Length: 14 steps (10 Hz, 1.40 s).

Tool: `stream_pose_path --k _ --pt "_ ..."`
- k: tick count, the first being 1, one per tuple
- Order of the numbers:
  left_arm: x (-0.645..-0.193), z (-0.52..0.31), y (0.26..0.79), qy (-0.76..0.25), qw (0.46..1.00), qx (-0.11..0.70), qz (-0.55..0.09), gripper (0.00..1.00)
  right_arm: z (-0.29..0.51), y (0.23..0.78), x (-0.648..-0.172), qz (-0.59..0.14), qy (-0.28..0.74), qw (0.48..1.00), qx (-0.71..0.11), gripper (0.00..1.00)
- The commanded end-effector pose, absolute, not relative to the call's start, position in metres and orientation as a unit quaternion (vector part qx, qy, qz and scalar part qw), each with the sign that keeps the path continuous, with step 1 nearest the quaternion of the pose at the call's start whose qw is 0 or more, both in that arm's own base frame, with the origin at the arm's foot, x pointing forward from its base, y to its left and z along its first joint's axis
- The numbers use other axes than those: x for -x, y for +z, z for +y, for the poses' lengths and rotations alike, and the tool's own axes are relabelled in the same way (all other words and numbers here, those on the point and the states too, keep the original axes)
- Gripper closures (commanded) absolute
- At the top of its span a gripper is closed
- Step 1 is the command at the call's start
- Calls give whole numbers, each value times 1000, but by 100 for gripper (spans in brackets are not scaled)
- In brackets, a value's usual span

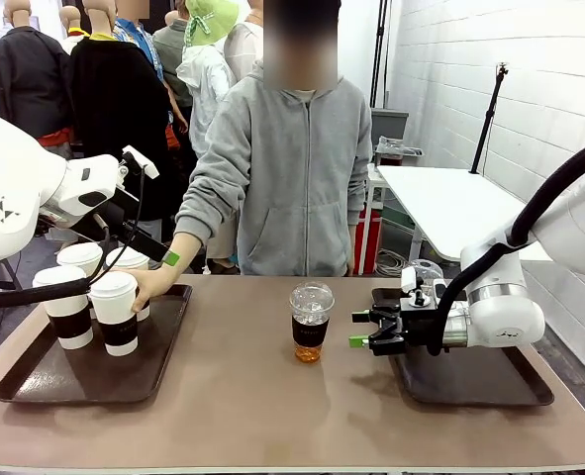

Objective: Distribute the coffee onto the tray.
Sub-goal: Pick up another iced Americano from the middle of the table and place it on the right Handle tray.

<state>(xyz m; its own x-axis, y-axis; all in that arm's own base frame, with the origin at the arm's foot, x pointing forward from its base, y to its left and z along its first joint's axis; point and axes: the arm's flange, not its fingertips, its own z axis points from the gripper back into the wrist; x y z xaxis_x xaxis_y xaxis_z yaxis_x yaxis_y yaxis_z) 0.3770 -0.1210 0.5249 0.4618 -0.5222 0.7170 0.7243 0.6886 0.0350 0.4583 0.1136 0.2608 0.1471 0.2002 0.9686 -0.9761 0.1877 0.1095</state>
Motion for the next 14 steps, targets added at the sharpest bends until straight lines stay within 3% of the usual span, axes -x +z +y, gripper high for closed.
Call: stream_pose_path --k 1,14 --pt "-378 -119 524 -369 843 142 -364 0 114 262 -457 -453 470 623 -431 0" --pt "-378 -119 524 -369 843 142 -364 0 167 254 -476 -456 475 606 -446 0"
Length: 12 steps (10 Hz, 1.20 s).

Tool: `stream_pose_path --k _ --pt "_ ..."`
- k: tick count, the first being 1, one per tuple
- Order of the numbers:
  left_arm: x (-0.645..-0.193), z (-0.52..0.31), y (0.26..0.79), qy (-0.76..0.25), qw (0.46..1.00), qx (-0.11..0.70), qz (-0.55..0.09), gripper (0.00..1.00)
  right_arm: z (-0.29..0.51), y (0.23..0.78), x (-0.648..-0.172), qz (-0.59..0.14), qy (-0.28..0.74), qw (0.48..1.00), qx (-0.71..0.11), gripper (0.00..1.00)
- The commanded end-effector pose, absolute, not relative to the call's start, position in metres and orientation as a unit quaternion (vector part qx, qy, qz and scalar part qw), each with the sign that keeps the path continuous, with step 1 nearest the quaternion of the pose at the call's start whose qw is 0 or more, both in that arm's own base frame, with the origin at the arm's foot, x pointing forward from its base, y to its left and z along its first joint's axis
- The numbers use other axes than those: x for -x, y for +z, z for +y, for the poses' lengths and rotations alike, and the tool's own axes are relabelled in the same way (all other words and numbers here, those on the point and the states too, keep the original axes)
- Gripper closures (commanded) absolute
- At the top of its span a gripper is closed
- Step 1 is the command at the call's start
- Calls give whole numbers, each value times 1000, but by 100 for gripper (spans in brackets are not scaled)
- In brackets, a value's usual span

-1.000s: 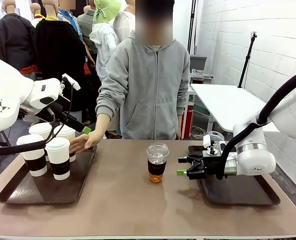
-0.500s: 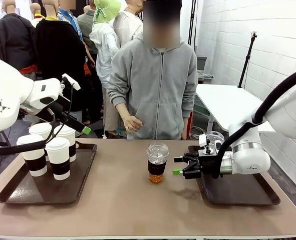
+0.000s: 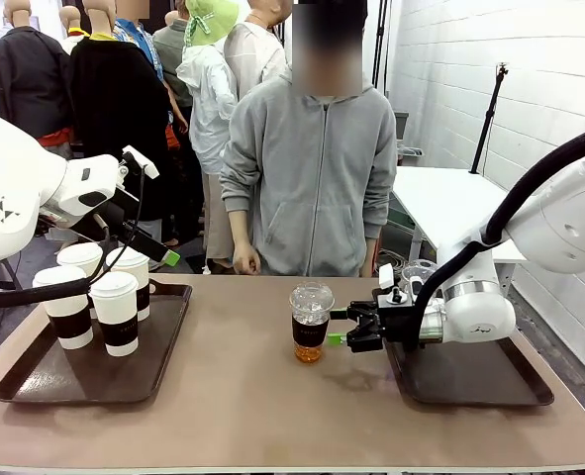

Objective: Distribute the coffee onto the tray.
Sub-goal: Pick up another iced Americano from the middle of the table and place it on the right Handle tray.

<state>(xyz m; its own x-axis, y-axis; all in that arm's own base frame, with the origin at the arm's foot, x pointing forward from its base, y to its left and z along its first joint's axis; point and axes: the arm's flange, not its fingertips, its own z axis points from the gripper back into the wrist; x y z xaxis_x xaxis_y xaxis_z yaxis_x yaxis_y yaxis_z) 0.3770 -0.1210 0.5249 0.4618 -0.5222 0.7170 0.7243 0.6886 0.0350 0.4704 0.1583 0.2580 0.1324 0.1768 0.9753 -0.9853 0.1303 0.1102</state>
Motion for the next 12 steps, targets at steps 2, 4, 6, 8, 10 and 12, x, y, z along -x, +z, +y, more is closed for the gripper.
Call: stream_pose_path --k 2,4,6,8,10,12 --pt "-378 -119 524 -369 843 142 -364 0 171 252 -480 -452 478 604 -450 0" --pt "-378 -119 524 -369 843 142 -364 0 175 249 -482 -453 482 600 -450 0" --pt "-378 -119 524 -369 843 142 -364 0 178 249 -486 -457 484 594 -452 0" --pt "-378 -119 524 -369 843 142 -364 0 186 247 -491 -451 489 591 -456 0" --pt "-378 -119 524 -369 843 142 -364 0 194 244 -496 -444 493 588 -462 0" --pt "-378 -119 524 -369 843 142 -364 0 202 242 -500 -438 496 583 -472 0"
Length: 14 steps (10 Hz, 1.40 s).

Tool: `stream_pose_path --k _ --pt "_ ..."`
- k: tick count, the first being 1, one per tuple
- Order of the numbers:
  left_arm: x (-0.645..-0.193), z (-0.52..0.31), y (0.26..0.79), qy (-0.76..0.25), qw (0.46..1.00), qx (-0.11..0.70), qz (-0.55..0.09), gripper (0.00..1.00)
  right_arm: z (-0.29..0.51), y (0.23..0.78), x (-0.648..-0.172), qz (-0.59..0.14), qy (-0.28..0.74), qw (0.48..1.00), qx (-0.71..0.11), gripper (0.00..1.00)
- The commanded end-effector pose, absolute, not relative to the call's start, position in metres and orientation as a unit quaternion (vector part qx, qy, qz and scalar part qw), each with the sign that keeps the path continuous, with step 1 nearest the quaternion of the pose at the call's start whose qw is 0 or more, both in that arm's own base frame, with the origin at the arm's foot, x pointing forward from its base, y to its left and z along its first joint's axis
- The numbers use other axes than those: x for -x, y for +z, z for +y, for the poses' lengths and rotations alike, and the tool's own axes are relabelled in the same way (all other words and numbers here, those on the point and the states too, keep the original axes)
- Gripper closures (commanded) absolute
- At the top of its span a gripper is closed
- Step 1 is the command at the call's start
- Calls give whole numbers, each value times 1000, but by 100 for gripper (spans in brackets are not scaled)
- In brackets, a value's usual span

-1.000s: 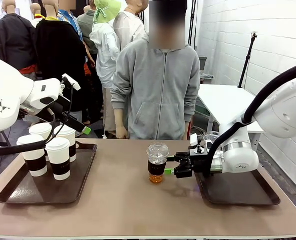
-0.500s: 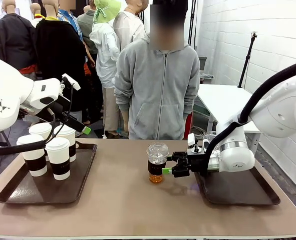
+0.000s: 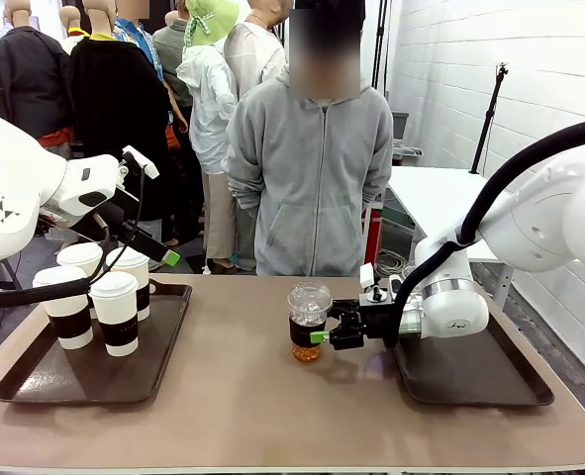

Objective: Distribute the coffee onto the tray.
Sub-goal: Pick up another iced Americano from the middle of the table and place it on the right Handle tray.

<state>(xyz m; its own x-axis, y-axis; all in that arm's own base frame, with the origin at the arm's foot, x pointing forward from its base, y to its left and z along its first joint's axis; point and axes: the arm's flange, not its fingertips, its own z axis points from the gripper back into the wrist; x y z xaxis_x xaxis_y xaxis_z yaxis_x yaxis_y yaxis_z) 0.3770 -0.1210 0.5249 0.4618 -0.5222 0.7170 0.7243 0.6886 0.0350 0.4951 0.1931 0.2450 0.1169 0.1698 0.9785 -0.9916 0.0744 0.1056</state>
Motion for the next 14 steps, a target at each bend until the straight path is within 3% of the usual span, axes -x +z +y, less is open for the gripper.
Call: stream_pose_path --k 1,7,9,14 --pt "-378 -119 524 -369 843 142 -364 0 205 241 -503 -438 497 583 -471 0" --pt "-378 -119 524 -369 843 142 -364 0 220 238 -515 -447 478 585 -479 0" --pt "-378 -119 524 -369 843 142 -364 0 221 238 -516 -443 471 588 -485 31" --pt "-378 -119 524 -369 843 142 -364 0 219 247 -508 -438 469 574 -509 31"
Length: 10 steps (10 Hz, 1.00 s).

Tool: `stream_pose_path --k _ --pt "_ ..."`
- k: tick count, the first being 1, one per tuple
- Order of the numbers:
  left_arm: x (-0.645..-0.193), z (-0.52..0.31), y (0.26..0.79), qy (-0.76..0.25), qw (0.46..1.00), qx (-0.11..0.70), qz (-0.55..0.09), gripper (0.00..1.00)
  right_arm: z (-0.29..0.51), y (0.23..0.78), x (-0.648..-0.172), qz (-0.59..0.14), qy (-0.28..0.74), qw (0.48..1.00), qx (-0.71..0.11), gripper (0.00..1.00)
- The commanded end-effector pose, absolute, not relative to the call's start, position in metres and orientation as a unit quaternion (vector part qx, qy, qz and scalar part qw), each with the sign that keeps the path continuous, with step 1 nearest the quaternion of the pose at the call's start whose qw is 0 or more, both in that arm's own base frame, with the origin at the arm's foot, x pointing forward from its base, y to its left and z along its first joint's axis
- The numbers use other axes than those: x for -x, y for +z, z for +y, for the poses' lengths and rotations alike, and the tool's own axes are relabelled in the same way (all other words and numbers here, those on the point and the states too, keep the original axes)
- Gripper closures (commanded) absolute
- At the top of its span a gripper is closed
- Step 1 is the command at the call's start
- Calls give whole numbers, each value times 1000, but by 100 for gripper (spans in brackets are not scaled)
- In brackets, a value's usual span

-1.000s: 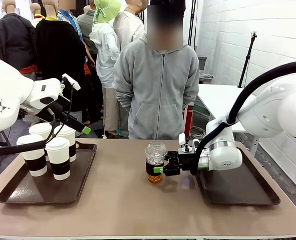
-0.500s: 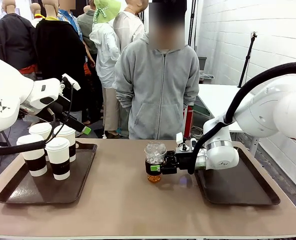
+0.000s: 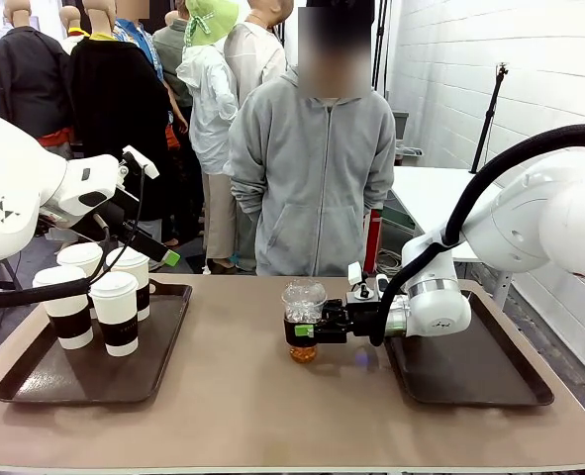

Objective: Distribute the coffee onto the tray.
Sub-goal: Pick up another iced Americano from the middle of the table and place it on the right Handle tray.

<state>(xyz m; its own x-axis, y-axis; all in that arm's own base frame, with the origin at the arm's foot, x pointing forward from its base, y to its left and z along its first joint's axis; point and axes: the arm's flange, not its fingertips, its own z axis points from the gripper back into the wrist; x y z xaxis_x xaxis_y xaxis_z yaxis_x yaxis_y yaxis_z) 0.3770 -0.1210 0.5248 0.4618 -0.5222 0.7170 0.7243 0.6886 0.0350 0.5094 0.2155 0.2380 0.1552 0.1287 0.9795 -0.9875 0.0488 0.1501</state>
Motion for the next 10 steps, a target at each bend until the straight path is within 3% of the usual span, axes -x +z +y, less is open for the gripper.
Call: stream_pose_path --k 1,10 --pt "-378 -119 524 -369 843 142 -364 0 216 255 -503 -441 472 569 -508 31" --pt "-378 -119 524 -369 843 142 -364 0 104 329 -442 -386 527 537 -534 31"
